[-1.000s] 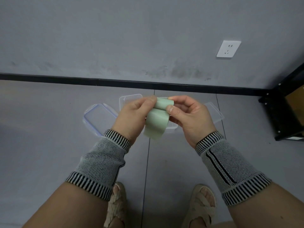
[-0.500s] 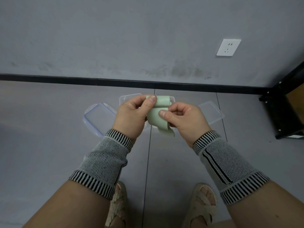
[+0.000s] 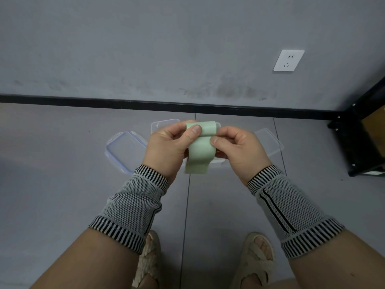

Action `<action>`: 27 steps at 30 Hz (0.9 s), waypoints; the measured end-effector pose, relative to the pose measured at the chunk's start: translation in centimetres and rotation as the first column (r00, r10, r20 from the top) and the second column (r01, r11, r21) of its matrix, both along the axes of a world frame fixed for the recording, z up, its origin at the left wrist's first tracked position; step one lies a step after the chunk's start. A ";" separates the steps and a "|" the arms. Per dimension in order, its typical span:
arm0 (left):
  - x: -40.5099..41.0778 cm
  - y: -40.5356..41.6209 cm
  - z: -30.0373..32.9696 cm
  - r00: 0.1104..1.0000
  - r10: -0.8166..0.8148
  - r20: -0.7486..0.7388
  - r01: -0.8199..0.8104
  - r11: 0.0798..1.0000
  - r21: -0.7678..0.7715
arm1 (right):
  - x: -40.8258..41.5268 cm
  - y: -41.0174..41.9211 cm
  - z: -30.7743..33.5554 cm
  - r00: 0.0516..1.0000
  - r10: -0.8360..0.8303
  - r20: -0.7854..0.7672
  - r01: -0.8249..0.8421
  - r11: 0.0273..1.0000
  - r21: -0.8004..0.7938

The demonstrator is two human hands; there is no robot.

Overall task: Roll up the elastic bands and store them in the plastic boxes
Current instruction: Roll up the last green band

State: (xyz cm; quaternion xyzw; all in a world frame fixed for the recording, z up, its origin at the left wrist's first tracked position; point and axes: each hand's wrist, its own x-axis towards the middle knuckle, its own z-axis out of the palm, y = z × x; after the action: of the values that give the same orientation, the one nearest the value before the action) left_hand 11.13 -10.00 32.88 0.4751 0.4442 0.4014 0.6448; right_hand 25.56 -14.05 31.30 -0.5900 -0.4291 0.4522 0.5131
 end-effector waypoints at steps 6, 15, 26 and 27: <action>0.0 0.1 -0.2 0.999 -0.006 -0.041 0.007 1.000 0.021 | -0.3 0.0 0.5 0.988 -0.009 -0.151 0.017 0.999 0.050; 0.2 -0.1 0.0 0.973 -0.097 -0.209 0.099 0.995 -0.002 | 0.3 0.1 0.5 0.976 -0.140 -0.168 0.150 0.987 0.049; 0.2 0.2 -1.1 0.925 -0.041 -0.378 0.094 0.988 0.122 | 0.1 0.0 0.3 0.973 -0.224 -0.050 0.228 0.970 0.085; 0.1 0.2 -1.1 0.915 -0.028 -0.403 0.089 0.987 0.133 | 0.1 -0.1 0.3 0.974 -0.224 -0.039 0.227 0.970 0.090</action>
State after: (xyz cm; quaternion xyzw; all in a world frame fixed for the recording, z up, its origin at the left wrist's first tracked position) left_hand 11.26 -9.80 31.78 0.6067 0.5209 0.3083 0.5153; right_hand 25.70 -14.11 31.61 -0.6037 -0.3725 0.3787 0.5944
